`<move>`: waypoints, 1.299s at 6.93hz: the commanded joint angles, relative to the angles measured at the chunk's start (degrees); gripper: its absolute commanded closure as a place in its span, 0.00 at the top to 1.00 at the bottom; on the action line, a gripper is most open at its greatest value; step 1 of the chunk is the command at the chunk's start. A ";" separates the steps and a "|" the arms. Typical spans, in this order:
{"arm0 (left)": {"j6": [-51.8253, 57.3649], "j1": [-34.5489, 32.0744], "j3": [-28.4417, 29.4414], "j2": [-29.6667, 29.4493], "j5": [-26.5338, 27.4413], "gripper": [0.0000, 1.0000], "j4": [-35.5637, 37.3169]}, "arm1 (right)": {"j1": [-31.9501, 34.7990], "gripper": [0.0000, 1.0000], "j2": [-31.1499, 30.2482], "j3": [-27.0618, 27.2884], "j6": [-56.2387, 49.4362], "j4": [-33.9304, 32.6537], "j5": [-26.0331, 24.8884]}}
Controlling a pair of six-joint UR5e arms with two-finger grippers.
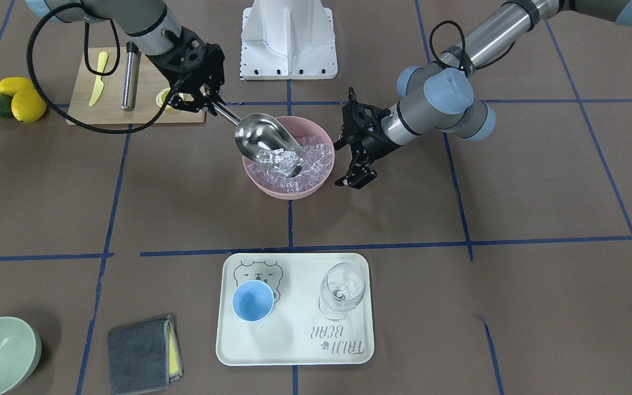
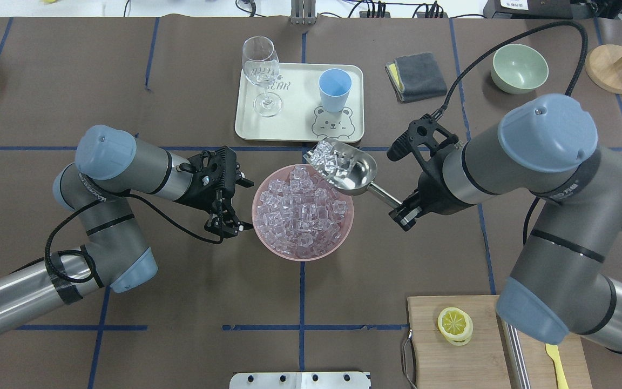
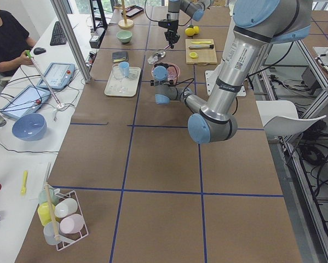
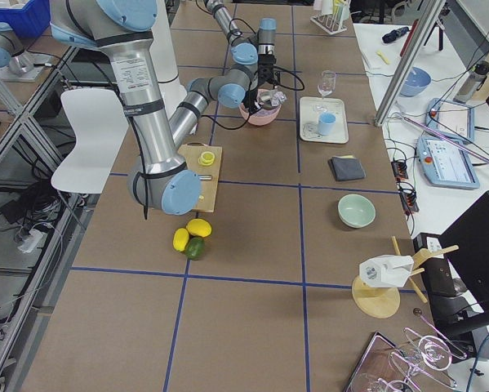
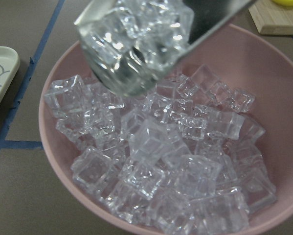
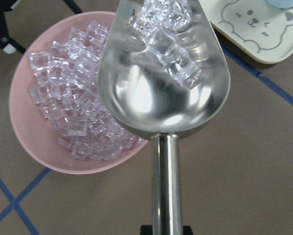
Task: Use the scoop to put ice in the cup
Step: 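Scoop ice cubes and lift the scoop out of the bowl, then carry the filled scoop to the small blue cup with the right gripper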
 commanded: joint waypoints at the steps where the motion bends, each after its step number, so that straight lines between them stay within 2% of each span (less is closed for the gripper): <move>1: 0.00 -0.38 0.05 0.12 -0.03 1.00 0.10 | 6.18 0.00 4.16 -3.64 -8.72 -8.51 2.77; 3: 0.00 -0.38 0.05 0.21 -0.03 1.00 0.19 | 10.93 0.00 8.65 -10.04 -11.20 -9.52 7.24; 4: 0.00 -0.38 0.05 0.47 -0.03 1.00 0.19 | 12.34 0.00 10.41 -12.77 -13.13 -9.69 7.35; 5: 0.00 -0.38 0.05 0.74 -0.03 1.00 0.19 | 13.23 0.00 14.34 -17.85 -13.67 -11.00 8.05; 9: 0.00 -0.38 0.23 0.83 0.06 1.00 0.19 | 15.43 0.00 20.70 -23.15 -23.04 -22.15 8.85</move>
